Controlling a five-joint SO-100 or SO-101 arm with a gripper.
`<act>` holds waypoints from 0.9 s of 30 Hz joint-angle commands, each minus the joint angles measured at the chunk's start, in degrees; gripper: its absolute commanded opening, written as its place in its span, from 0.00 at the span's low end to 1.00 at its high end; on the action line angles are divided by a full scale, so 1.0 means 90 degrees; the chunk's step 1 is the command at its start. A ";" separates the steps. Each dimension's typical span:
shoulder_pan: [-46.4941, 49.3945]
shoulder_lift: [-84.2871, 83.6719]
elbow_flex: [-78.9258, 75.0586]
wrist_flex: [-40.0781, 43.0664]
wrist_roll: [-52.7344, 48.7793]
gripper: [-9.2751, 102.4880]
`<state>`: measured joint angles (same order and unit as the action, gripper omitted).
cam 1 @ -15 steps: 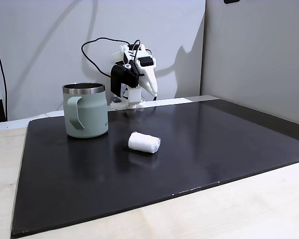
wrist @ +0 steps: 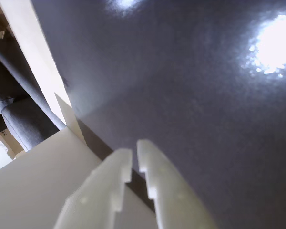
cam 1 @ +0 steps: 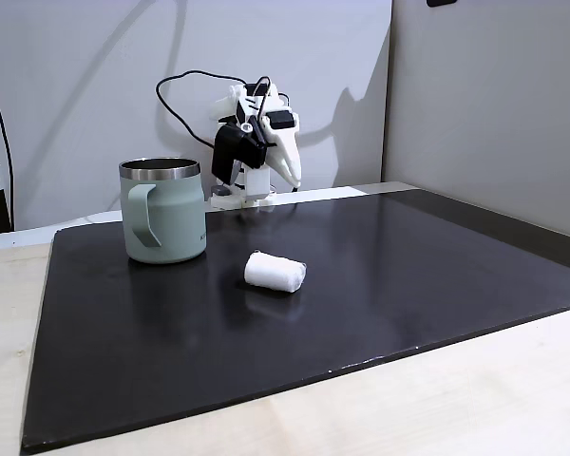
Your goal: Grasp a gauze and put it in the cup.
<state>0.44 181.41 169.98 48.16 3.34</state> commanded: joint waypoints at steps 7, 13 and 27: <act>0.0273 -0.1523 -0.2305 0.0508 0.0361 0.08; 0.0215 -0.3340 -0.4004 0.0703 0.1035 0.09; 0.0674 -0.7334 -0.8594 0.1865 0.2598 0.10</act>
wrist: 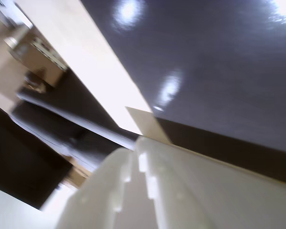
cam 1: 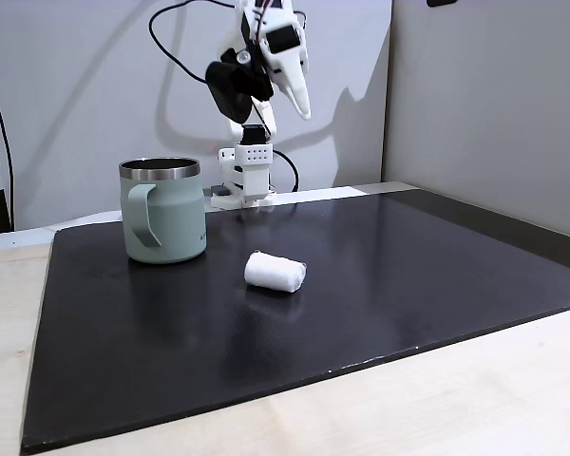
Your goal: Grasp a gauze and put it in the cup.
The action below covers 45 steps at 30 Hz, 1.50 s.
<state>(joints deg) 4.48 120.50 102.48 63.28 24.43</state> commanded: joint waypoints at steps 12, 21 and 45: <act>0.0977 -0.4248 -0.5156 0.1943 0.1299 0.26; 0.0986 -0.6465 -0.7705 0.3047 0.1387 0.40; 0.0928 -0.9600 -1.0361 0.2891 0.1357 0.46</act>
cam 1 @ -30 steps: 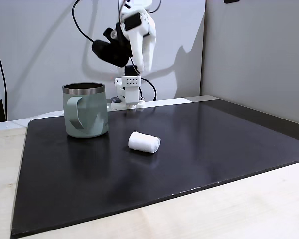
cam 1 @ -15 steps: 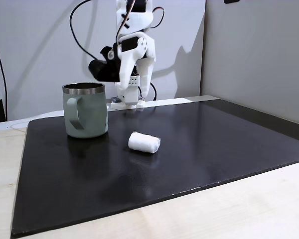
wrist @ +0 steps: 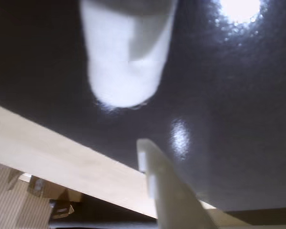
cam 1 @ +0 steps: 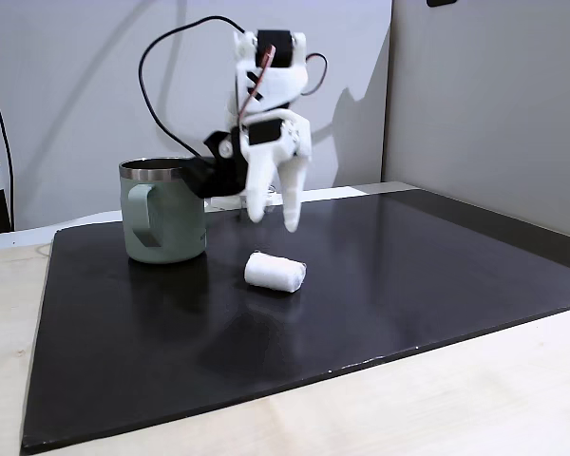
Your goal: Grasp a gauze and put it in the cup.
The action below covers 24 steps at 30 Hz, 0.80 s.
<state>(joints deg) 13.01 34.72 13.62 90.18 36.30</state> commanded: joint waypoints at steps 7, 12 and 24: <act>-0.0107 -0.0820 -0.1006 -0.0078 0.0029 0.46; -0.0078 -0.1348 -0.1475 0.0010 0.0020 0.46; 0.0020 -0.1992 -0.1914 0.0332 -0.0029 0.45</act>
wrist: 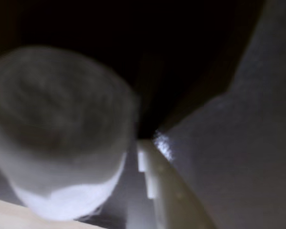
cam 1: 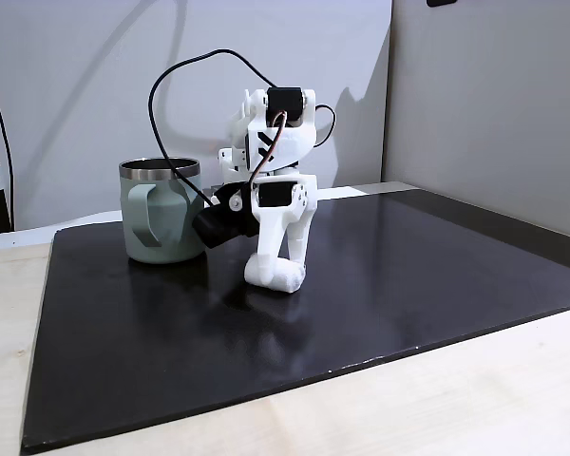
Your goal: Grasp a gauze and put it in the cup.
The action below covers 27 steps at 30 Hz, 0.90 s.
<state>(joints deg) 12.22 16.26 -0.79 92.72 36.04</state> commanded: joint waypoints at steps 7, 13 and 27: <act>0.0254 0.0049 -0.0361 -0.0029 0.0107 0.39; 0.0449 0.0039 -0.0146 -0.0088 0.0391 0.23; 0.0742 0.0195 0.0010 -0.0176 0.0215 0.08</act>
<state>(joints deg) 16.35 15.38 -1.14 91.23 38.06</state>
